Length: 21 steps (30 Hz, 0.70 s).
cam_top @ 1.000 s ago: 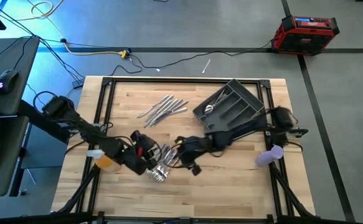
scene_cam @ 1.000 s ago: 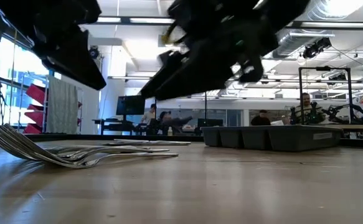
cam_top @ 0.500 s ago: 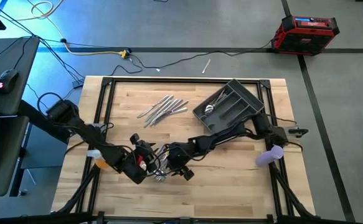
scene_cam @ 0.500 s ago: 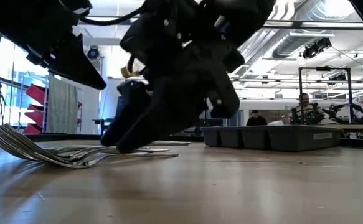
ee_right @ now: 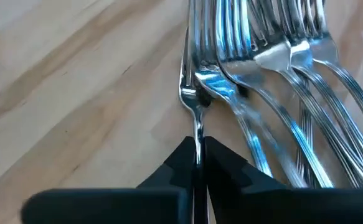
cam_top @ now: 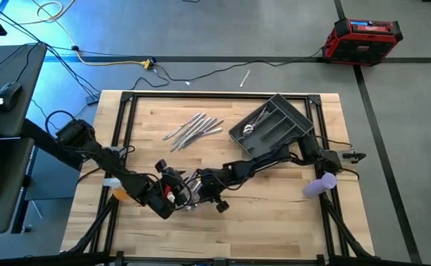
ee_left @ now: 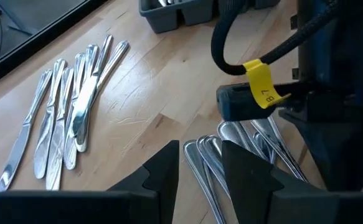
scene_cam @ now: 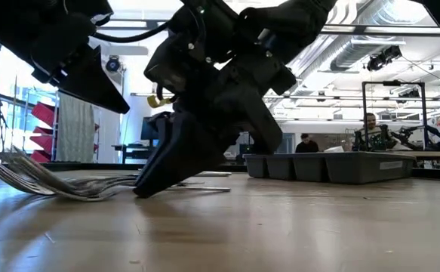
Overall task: Sort silverware
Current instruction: Put the fork in the silverware tray
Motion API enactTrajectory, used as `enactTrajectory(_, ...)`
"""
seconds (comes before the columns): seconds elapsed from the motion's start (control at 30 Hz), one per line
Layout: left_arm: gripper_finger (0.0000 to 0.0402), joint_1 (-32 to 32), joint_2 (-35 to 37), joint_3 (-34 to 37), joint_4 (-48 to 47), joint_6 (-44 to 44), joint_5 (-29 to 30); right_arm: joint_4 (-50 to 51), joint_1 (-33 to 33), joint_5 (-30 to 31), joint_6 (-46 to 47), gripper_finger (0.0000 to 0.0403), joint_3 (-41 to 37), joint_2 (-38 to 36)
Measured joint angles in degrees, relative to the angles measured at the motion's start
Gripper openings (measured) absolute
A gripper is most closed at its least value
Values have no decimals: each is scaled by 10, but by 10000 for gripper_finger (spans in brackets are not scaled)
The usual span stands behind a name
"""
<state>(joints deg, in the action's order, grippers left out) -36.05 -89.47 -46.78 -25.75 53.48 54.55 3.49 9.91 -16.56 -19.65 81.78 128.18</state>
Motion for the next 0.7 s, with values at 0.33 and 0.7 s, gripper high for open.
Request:
enactTrajectory(0.33, 104, -12, 0, 0, 0, -1, 0, 319, -6, -61, -63, 2, -2, -124)
enactTrajectory(0.7, 104, -12, 0, 0, -1, -6, 2, 568, -97, -29, -197, 0, -2, -281)
